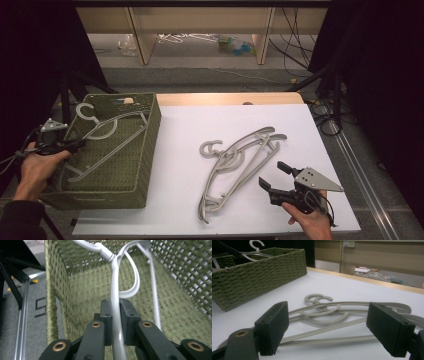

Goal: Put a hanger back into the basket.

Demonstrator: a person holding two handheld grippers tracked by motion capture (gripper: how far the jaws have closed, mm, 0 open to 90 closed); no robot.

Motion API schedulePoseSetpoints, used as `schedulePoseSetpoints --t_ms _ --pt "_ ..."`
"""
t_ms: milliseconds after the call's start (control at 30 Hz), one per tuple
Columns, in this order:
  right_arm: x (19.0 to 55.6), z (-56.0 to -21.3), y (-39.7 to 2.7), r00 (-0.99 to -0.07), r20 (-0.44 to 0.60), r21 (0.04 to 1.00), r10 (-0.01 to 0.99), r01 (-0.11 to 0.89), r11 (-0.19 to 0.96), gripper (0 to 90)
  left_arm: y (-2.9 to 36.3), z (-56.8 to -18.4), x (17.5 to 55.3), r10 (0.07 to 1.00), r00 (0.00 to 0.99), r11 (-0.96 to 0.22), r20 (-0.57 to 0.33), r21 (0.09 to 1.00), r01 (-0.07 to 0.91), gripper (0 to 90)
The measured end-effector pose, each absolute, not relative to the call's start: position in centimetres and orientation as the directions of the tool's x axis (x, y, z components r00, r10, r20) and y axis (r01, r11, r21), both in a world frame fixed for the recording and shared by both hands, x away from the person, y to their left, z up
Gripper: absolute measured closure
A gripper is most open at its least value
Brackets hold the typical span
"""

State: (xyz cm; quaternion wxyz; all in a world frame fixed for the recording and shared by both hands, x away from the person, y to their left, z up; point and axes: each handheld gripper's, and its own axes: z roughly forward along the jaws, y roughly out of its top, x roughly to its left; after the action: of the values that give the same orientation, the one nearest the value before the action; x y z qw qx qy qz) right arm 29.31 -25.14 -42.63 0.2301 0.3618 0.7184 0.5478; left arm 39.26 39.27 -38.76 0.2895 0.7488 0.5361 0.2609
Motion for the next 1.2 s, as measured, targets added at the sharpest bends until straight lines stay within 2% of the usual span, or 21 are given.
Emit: schedulePoseSetpoints --t_ms 167,333,767,833,1067,1200 --pt "29.3 -42.7 -25.1 -0.63 0.063 0.955 0.774 0.262 0.135 19.0 39.5 -39.8 39.2 0.954 0.287 -0.262 0.081 0.689 0.676 80.9" --pt "29.4 -42.7 -25.0 -0.633 0.074 0.957 0.77 0.261 0.123 19.0 40.2 -40.7 39.1 0.966 0.256 -0.201 0.023 0.688 0.697 80.6" --pt "29.3 -42.7 -25.0 -0.636 0.074 0.955 0.768 0.267 0.129 19.0 40.3 -41.0 39.0 0.972 0.233 -0.199 0.039 0.669 0.716 79.1" --pt "29.4 -42.7 -25.0 -0.635 0.076 0.957 0.769 0.264 0.124 19.0 40.1 -40.9 39.1 0.968 0.245 -0.223 0.06 0.655 0.722 78.5" --pt "29.3 -42.7 -25.0 -0.635 0.072 0.956 0.769 0.263 0.128 19.0 40.1 -41.4 39.8 0.97 0.239 -0.219 0.05 0.613 0.759 76.3" --pt "29.4 -42.7 -25.0 -0.637 0.074 0.955 0.768 0.266 0.129 19.0 40.1 -41.7 40.0 0.97 0.238 -0.222 0.053 0.599 0.769 80.5"
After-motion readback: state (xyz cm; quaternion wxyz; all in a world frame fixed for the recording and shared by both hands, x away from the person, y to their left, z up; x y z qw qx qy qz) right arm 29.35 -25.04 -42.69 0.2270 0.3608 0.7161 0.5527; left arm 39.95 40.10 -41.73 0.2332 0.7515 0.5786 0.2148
